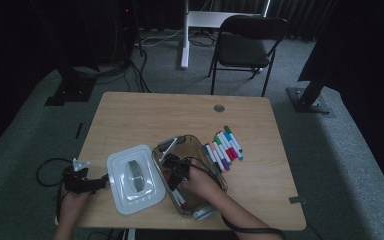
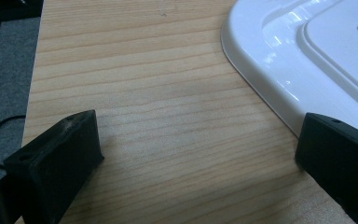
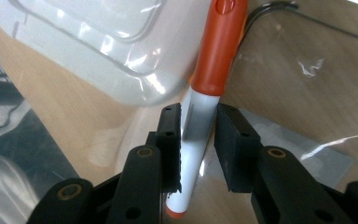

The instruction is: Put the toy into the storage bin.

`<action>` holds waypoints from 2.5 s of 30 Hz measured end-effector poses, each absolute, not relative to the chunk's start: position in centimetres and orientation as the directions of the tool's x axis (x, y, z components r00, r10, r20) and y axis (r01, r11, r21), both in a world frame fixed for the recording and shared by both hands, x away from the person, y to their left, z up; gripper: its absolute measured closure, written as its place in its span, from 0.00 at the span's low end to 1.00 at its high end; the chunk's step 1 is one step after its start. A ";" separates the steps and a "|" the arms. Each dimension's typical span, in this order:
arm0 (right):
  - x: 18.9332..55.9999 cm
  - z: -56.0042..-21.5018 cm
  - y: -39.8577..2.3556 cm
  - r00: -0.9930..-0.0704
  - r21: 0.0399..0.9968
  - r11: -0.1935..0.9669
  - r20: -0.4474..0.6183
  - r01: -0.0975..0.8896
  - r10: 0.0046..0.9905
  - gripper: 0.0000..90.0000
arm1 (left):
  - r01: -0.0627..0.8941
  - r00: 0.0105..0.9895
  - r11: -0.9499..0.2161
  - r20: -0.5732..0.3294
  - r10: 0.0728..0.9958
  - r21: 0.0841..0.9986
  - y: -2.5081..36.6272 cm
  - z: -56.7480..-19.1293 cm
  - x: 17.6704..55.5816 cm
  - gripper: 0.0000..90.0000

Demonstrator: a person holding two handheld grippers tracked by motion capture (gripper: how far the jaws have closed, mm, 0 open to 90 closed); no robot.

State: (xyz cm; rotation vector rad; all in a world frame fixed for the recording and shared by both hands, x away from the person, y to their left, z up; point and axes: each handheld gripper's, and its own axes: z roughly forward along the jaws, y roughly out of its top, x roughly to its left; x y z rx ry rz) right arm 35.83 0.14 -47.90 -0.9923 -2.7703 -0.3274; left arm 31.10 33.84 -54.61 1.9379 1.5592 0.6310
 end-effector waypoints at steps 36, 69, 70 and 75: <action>37.3 -35.9 -13.8 -0.681 0.523 0.516 0.181 0.678 0.710 0.65 | 0.710 0.209 -0.159 0.011 0.978 0.686 33.8 -54.6 31.1 0.01; 46.2 -44.4 -23.0 -0.493 0.497 0.379 0.118 0.781 0.862 0.66 | 0.710 0.209 -0.159 0.011 0.978 0.686 33.8 -54.6 31.1 0.01; 46.6 -44.9 -23.1 -0.487 0.491 0.376 0.117 0.786 0.866 0.66 | 0.710 0.209 -0.159 0.010 0.978 0.686 33.8 -54.6 31.1 0.01; 48.3 -46.7 -23.6 -0.443 0.455 0.346 0.124 0.821 0.888 0.70 | 0.710 0.209 -0.159 0.010 0.978 0.686 33.8 -54.6 31.1 0.01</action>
